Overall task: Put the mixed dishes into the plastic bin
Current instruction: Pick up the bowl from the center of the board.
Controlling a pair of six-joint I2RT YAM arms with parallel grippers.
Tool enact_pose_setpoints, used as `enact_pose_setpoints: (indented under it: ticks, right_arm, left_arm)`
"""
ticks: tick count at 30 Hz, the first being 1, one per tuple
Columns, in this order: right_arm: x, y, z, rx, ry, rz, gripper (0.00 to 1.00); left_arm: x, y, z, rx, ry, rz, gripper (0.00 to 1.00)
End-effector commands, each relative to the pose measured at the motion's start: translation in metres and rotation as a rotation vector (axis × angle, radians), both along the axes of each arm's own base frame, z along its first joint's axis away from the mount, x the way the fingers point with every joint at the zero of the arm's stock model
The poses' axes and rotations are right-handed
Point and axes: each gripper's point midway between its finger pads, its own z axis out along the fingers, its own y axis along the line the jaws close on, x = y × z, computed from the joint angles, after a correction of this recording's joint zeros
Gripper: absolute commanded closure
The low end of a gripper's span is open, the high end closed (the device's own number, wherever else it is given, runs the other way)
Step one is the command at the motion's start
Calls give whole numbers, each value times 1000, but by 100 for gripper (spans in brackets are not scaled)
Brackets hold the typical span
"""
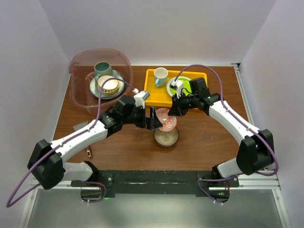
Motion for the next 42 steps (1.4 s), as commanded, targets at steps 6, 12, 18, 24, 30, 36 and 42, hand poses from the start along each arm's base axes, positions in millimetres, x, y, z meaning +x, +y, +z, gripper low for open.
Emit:
enact_pose_setpoints:
  ticks: [6,12,18,24,30,36,42]
  right_arm:
    - [-1,8,24,86,-45,23,100]
    - [1,6,22,78,-52,13,100]
    - [9,1,23,37,-90,-15,100]
    - [3,6,31,40,-112,31,100]
    - [-21,21,43,111,-101,154,99]
    - [-31,25,45,146,-85,203,85]
    - [-31,26,49,147,-100,217,69]
  left_arm:
    - [14,-11,13,3,-32,39,6]
    - [25,-5,5,104,-18,114,38]
    - [30,2,-7,263,14,173,76]
    - [32,8,-14,402,12,201,100]
    - [36,16,-13,495,-29,237,100]
    - [41,25,6,467,-93,286,100]
    - [45,35,20,453,-146,326,100]
